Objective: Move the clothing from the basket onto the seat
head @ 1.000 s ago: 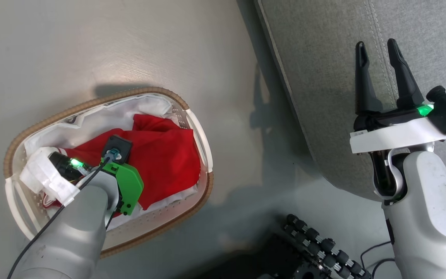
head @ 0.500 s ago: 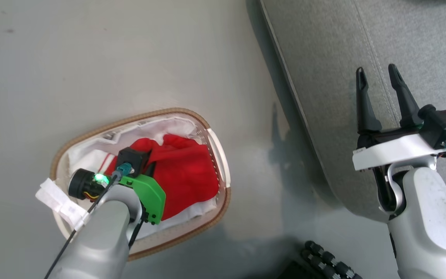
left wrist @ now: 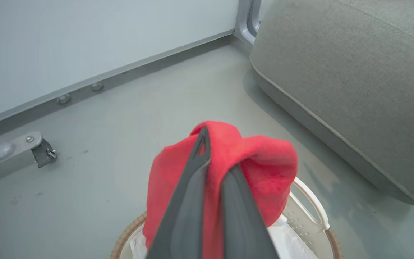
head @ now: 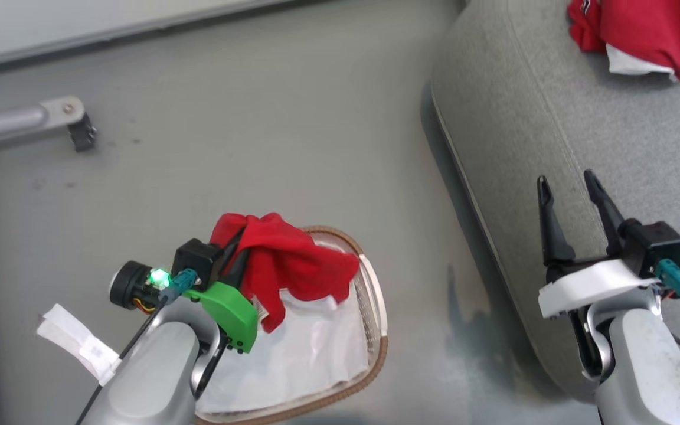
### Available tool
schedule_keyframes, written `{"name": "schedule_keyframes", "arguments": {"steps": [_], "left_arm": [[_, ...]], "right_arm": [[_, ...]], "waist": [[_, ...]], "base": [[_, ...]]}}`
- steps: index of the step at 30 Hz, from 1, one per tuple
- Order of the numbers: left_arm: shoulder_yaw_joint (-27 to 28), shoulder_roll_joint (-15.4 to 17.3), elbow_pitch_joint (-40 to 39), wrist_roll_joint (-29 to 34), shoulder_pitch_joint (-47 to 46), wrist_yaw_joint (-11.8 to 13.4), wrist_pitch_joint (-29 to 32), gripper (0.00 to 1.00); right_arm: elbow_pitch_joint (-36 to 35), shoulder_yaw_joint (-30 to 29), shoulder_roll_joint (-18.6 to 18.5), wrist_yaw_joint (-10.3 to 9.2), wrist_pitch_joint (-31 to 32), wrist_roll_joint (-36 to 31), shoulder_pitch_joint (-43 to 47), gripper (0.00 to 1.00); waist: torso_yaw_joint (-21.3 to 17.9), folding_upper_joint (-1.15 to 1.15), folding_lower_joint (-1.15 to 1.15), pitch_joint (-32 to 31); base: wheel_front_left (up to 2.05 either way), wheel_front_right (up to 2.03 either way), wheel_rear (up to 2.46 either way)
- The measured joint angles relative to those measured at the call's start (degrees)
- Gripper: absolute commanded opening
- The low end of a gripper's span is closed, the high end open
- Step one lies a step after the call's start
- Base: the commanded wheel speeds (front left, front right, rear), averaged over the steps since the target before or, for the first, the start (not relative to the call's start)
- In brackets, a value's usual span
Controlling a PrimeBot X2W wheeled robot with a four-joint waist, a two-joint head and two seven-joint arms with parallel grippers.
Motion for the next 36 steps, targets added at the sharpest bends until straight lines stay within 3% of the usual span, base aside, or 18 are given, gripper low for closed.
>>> {"name": "schedule_keyframes", "arguments": {"steps": [12,20,36], "left_arm": [[-0.37,5.79,-12.03,-0.48,-5.81,-0.02,6.51,0.00],[0.54,9.58,-15.89,-1.85,-13.02,-0.08,11.07,0.00],[-4.92,7.43,-16.18,-3.87,-23.24,-0.08,13.27,0.00]], "right_arm": [[2.27,2.29,0.00,0.00,0.00,-1.58,4.61,1.00],[3.04,7.83,-0.02,0.00,0.01,-0.54,4.83,1.00],[3.64,18.58,-0.02,0.00,0.00,2.99,2.32,1.00]], "waist": [[3.61,0.00,0.00,-13.02],[4.90,0.00,0.00,-19.52],[6.84,0.00,0.00,-22.93]], "base": [[0.00,0.00,0.00],[0.00,0.00,0.00],[0.00,0.00,0.00]]}}
